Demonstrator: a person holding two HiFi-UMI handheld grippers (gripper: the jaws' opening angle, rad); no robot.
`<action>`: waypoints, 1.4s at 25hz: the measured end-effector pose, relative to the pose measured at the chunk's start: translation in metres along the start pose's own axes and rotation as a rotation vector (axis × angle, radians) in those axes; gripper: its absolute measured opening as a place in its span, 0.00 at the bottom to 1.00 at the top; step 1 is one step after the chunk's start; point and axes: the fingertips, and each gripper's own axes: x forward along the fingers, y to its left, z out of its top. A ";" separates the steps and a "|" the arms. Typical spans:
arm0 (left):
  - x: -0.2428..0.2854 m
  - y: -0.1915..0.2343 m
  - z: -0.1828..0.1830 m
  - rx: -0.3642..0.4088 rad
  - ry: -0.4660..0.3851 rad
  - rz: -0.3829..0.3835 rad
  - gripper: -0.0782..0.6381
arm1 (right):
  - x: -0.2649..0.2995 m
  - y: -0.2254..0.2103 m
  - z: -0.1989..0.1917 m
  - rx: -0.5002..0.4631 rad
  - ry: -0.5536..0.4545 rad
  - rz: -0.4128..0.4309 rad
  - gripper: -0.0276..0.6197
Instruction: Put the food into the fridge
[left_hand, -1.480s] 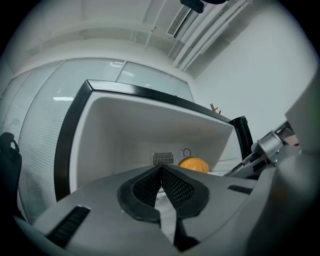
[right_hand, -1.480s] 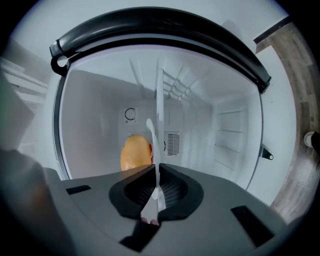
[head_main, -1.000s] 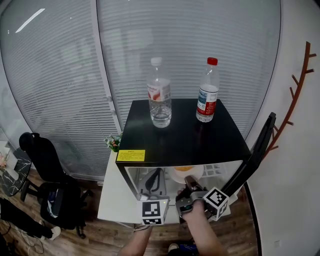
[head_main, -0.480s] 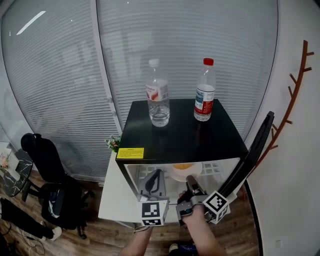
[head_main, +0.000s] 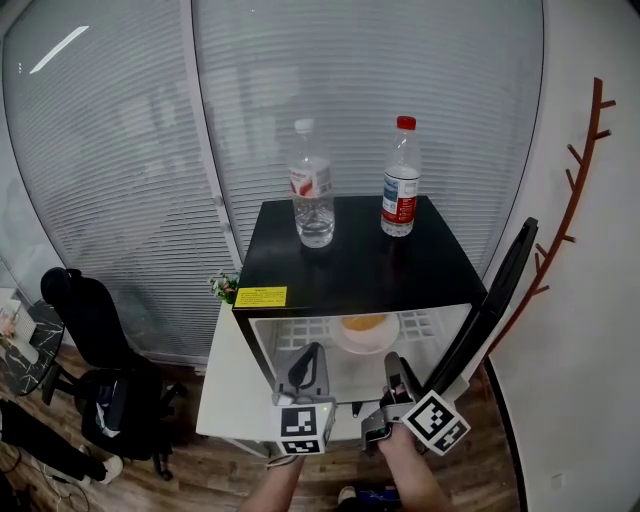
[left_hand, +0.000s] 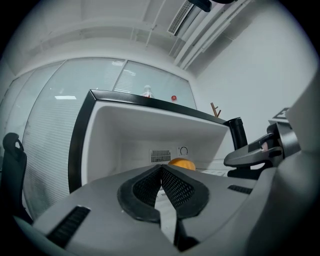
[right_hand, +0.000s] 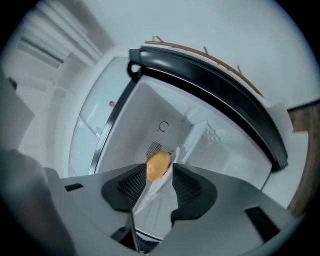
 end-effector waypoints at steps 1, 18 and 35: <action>-0.002 0.000 0.000 -0.002 0.005 -0.002 0.15 | -0.002 0.006 0.002 -0.092 -0.001 0.015 0.29; -0.036 0.002 0.004 -0.029 0.023 -0.009 0.15 | -0.014 0.055 -0.001 -0.903 -0.026 0.128 0.09; -0.027 -0.006 -0.003 -0.017 0.029 -0.014 0.15 | -0.013 0.059 -0.003 -1.040 -0.058 0.122 0.08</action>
